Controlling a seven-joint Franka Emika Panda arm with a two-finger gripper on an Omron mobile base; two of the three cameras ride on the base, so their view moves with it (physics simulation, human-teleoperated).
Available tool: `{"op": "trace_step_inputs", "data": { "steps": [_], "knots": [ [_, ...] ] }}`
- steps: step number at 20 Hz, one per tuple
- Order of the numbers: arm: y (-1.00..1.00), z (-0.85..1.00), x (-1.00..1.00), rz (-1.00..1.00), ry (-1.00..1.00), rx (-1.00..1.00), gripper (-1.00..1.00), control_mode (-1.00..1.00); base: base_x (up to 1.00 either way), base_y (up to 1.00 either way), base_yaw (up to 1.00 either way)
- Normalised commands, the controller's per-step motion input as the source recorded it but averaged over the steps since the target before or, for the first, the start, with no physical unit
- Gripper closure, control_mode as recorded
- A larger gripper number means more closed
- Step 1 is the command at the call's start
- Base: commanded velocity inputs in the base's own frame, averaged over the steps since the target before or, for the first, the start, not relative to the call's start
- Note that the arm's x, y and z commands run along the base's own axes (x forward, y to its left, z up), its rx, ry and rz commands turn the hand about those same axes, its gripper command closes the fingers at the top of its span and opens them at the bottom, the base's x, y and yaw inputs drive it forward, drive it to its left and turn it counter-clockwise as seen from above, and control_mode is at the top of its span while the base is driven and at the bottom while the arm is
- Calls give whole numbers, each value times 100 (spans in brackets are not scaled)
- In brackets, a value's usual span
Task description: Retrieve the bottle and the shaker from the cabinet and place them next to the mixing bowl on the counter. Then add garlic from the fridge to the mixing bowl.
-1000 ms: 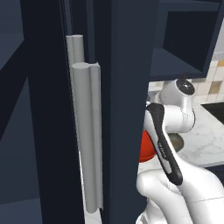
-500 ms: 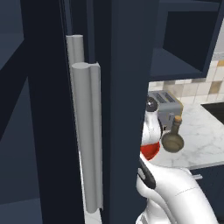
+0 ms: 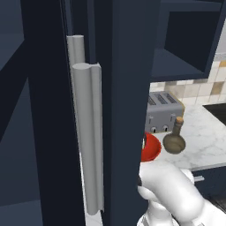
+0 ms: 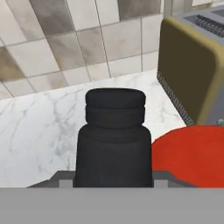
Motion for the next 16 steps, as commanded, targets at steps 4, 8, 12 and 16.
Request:
{"op": "trace_step_inputs", "data": {
  "steps": [4,8,12,16],
  "knots": [
    [45,0,-16,-14,-23,0,100,-100,0,0,0],
    [25,0,-36,-5,-19,0,100,-100,0,0,0],
    [6,0,-46,-11,-1,0,100,-100,0,0,0],
    [2,2,13,-22,-3,0,100,-100,0,0,0]
  ]
}}
